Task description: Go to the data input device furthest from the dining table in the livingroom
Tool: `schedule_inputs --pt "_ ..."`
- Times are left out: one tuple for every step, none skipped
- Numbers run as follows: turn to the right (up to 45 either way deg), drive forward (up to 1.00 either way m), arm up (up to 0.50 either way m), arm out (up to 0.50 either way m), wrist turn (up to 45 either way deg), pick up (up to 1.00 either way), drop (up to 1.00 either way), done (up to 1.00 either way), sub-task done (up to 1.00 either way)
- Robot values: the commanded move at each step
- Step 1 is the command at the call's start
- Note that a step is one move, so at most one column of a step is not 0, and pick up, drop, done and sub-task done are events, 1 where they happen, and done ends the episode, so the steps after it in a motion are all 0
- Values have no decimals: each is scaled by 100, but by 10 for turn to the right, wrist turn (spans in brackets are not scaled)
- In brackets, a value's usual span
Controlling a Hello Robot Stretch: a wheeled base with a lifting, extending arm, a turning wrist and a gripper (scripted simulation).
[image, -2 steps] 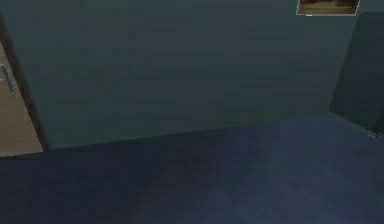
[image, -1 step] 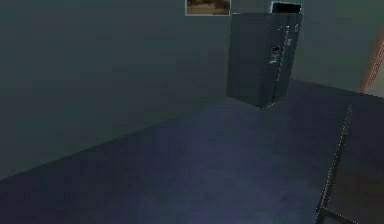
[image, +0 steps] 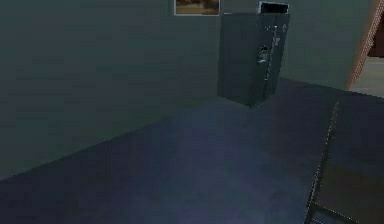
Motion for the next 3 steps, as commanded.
schedule_inputs --pt "0 100 0 0 0 0 0 0 0" --pt "30 0 0 0 0 0 0 0 0" --pt "0 20 0 0 0 0 0 0 0"
